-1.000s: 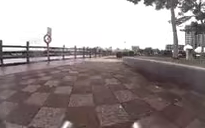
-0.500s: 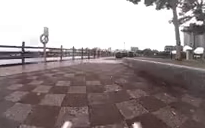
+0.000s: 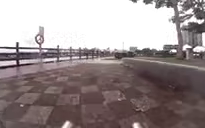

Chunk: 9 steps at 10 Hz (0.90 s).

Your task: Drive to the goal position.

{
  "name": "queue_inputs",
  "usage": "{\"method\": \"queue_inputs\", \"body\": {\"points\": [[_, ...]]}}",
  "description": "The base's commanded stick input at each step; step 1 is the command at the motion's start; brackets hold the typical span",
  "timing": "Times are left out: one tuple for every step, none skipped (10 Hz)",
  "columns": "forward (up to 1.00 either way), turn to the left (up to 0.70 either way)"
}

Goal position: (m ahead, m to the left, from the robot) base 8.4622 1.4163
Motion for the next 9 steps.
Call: {"method": "queue_inputs", "body": {"points": [[0.7, 0.0], [0.7, 0.0], [0.7, 0.0], [0.7, 0.0], [0.7, 0.0], [0.7, 0.0], [0.7, 0.0], [0.7, 0.0], [0.7, 0.0]]}}
